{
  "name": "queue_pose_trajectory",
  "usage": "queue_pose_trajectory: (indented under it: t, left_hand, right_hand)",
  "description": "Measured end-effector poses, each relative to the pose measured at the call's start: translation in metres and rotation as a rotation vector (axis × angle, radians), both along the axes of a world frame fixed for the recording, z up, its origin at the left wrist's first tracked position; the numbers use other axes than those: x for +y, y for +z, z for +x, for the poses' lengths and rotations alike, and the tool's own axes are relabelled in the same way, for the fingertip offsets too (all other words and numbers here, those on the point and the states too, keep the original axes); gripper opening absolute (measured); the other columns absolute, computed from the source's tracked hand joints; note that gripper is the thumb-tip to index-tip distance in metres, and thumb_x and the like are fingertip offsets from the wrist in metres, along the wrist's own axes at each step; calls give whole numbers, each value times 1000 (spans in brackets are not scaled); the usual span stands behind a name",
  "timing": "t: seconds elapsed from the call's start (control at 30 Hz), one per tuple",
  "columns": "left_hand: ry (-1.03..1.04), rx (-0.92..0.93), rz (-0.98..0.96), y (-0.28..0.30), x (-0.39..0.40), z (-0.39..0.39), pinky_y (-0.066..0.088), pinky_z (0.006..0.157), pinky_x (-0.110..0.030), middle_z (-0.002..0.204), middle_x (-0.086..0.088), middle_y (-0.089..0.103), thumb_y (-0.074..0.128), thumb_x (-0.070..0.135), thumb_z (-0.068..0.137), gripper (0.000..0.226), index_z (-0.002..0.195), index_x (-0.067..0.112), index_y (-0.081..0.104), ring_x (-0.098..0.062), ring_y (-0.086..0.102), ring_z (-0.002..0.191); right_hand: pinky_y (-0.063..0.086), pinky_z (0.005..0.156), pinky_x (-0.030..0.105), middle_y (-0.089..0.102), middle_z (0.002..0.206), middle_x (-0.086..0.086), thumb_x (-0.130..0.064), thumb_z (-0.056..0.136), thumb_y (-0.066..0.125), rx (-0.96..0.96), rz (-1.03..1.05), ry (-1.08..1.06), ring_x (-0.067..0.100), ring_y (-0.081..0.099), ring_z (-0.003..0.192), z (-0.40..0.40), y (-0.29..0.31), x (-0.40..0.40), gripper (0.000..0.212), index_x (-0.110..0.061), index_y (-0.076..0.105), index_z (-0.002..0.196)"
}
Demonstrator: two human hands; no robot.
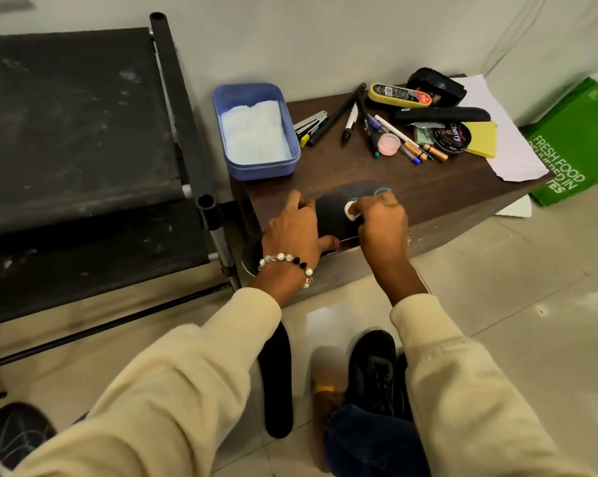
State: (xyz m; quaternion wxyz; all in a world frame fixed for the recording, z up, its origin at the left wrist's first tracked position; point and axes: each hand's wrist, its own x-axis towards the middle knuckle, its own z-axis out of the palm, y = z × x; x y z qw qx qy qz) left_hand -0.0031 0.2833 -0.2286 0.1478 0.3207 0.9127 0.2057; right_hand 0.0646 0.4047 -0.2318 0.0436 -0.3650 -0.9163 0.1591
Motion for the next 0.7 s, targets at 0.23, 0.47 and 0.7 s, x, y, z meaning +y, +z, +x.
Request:
queue_pose_trajectory:
  t: [0.23, 0.47, 0.7]
  left_hand:
    - [4, -13, -4, 0, 1, 0, 49, 82, -33, 135, -2, 38, 73, 46, 80, 66, 134, 14, 50, -26, 57, 105]
    - [2, -18, 12, -1, 0, 0, 52, 84, -36, 132, -2, 39, 74, 45, 79, 66, 133, 14, 51, -26, 57, 103]
    - [10, -33, 24, -3, 0, 0, 51, 82, -36, 134, -1, 39, 74, 44, 79, 61, 129, 14, 54, -27, 58, 102]
  right_hand:
    - [40, 80, 21, 55, 113, 16, -2, 89, 54, -17, 146, 12, 29, 57, 103, -4, -2, -5, 22, -3, 65, 108]
    - [40, 86, 23, 56, 118, 16, -1, 90, 53, -36, 141, 97, 29, 54, 110, -10, 3, 0, 28, -8, 65, 114]
    - [44, 93, 31, 52, 123, 15, -8, 88, 59, -119, 118, 93, 26, 53, 111, -19, 9, -8, 34, -12, 61, 122]
